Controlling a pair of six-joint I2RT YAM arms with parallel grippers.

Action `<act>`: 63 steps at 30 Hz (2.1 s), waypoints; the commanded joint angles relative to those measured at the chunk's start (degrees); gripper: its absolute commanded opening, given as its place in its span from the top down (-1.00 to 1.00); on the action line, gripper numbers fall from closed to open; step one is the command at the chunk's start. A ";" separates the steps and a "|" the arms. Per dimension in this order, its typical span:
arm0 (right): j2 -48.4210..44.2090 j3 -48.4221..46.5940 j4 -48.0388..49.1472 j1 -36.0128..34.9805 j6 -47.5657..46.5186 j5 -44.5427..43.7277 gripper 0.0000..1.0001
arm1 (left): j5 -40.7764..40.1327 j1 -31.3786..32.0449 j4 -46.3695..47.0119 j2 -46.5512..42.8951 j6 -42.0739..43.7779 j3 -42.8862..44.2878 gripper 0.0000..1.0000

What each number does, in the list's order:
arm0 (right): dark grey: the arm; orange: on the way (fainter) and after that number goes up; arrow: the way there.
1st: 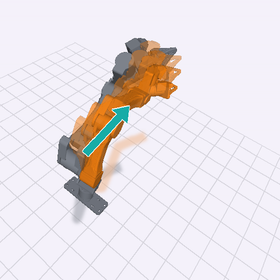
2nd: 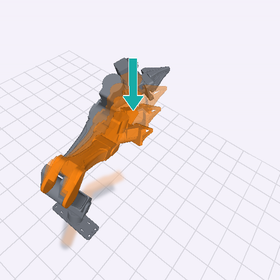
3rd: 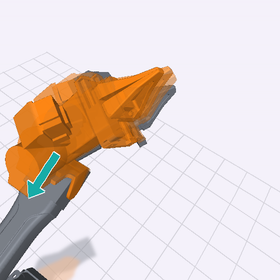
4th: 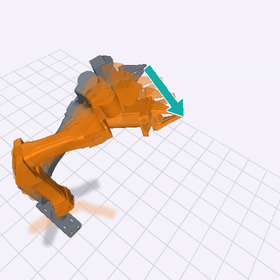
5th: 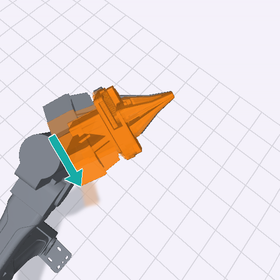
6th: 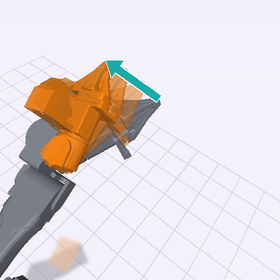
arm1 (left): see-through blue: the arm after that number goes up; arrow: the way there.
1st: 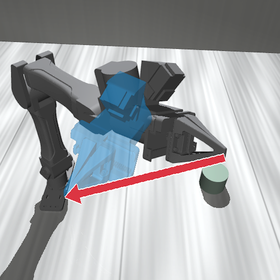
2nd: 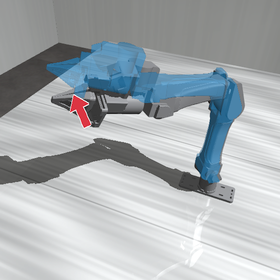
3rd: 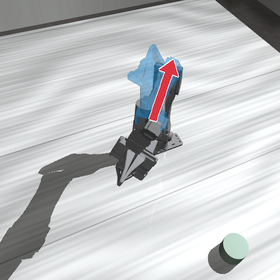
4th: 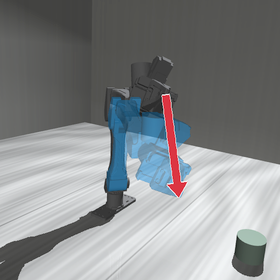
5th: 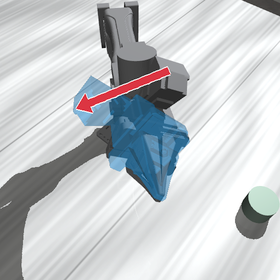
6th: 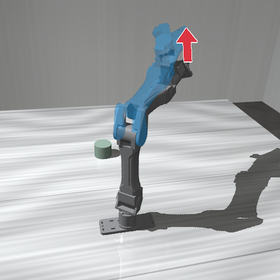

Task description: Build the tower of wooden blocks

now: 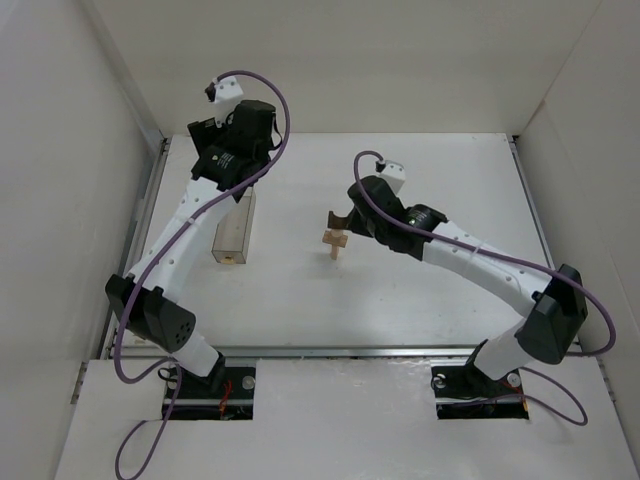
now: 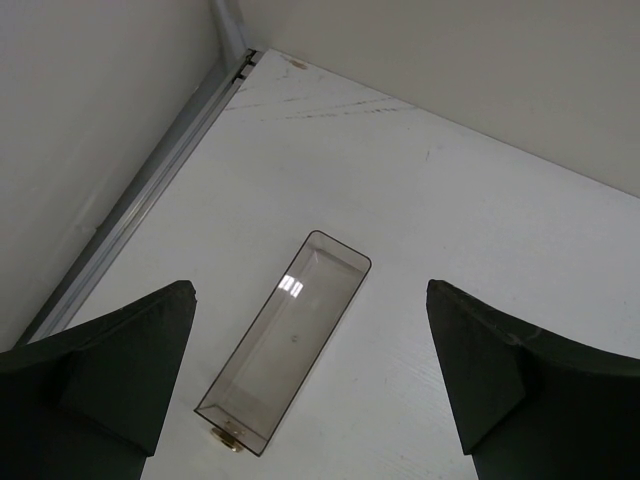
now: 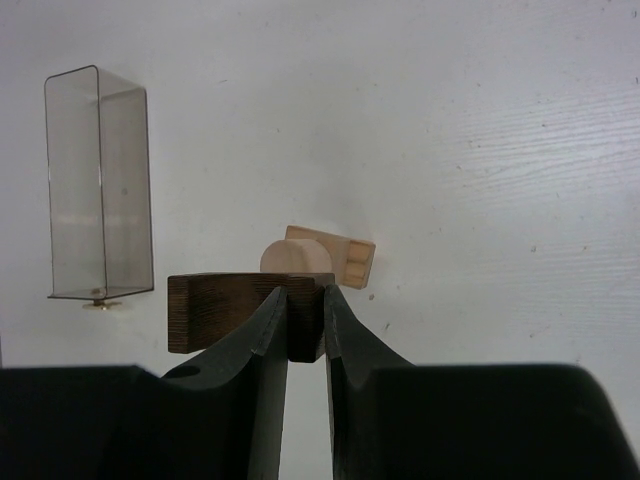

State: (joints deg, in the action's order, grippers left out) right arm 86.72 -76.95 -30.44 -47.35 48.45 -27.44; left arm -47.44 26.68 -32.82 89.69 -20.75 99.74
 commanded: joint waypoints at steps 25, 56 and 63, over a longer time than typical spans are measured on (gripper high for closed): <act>3.72 -4.53 -2.61 -2.66 7.10 -8.59 1.00 | 1.03 0.39 2.32 -3.38 0.54 -1.75 -1.00; 5.92 -5.67 -3.67 -2.66 6.57 -8.59 1.00 | 2.09 0.39 3.37 -3.38 1.68 -2.80 -1.00; 6.45 -6.20 -3.67 -2.66 6.05 -8.59 1.00 | 2.62 0.39 3.37 -3.38 1.68 -2.80 -1.00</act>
State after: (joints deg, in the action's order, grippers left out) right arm 93.25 -80.25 -34.37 -49.58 54.83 -34.96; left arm -44.62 26.68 -31.07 88.73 -19.38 97.08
